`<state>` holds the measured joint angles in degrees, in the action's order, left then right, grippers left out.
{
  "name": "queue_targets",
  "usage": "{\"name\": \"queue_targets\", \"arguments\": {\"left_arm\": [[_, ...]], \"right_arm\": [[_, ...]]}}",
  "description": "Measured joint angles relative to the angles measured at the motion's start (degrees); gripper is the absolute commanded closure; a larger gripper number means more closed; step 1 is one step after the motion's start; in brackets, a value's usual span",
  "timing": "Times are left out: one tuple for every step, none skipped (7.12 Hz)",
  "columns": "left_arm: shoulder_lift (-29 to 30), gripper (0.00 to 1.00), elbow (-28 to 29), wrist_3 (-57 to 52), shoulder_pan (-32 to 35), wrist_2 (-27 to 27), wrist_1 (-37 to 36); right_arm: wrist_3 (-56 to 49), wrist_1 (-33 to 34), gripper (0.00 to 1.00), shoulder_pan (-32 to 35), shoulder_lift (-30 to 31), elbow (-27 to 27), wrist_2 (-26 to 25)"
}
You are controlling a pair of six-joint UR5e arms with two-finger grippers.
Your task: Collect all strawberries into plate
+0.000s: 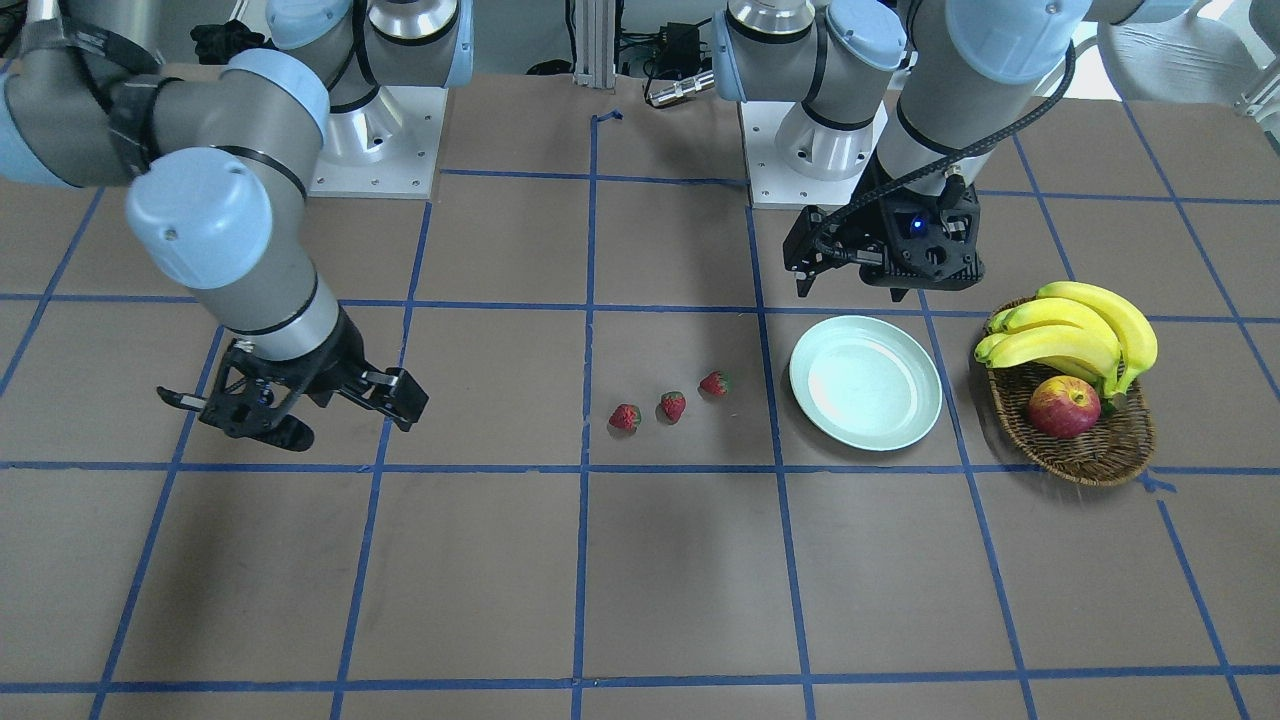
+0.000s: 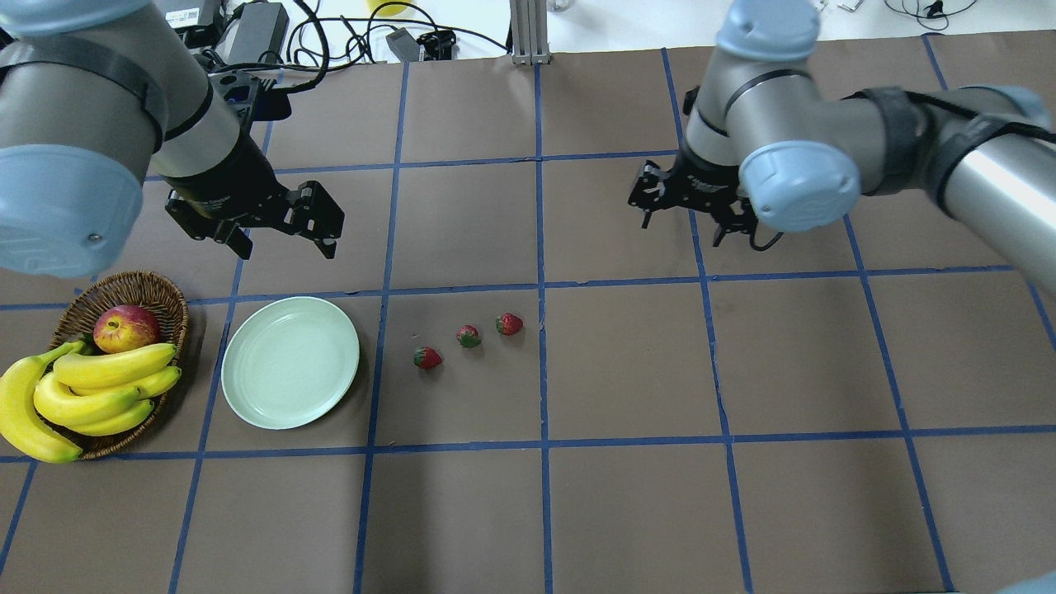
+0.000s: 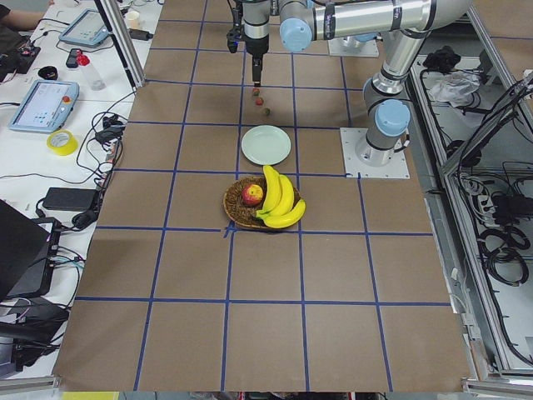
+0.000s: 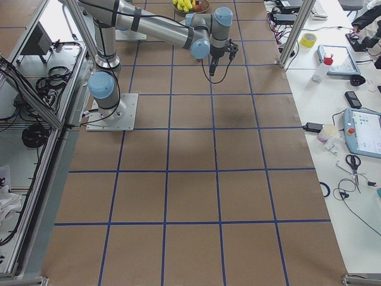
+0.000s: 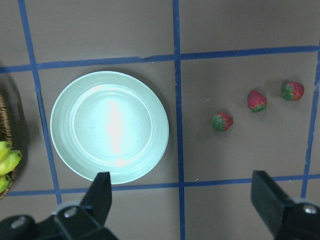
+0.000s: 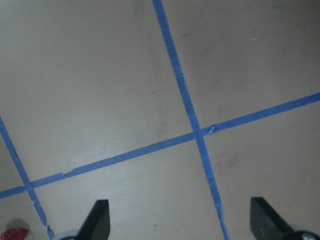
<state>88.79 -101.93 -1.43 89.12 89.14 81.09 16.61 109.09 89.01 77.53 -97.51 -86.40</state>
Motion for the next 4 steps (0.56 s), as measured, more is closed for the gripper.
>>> {"name": "queue_targets", "arguments": {"left_arm": [[0.37, 0.0, -2.63, 2.92, 1.03, -1.43, -2.19], [0.76, 0.0, -5.89, 6.49, 2.35, -2.85, -6.07], [1.45, 0.0, -9.34, 10.16, 3.67, -3.54, -10.76], [2.39, 0.0, -12.19, 13.41, 4.46, -3.82, -14.13]], "right_arm": [[-1.8, -4.97, 0.0, -1.01, 2.0, 3.41, -0.27], [-2.5, -9.72, 0.0, -0.52, 3.53, 7.72, -1.09], [-2.72, -12.55, 0.0, 0.99, 4.41, 11.5, -2.62], [-2.78, -13.69, 0.0, 2.58, 5.21, 13.67, -3.83]]}}
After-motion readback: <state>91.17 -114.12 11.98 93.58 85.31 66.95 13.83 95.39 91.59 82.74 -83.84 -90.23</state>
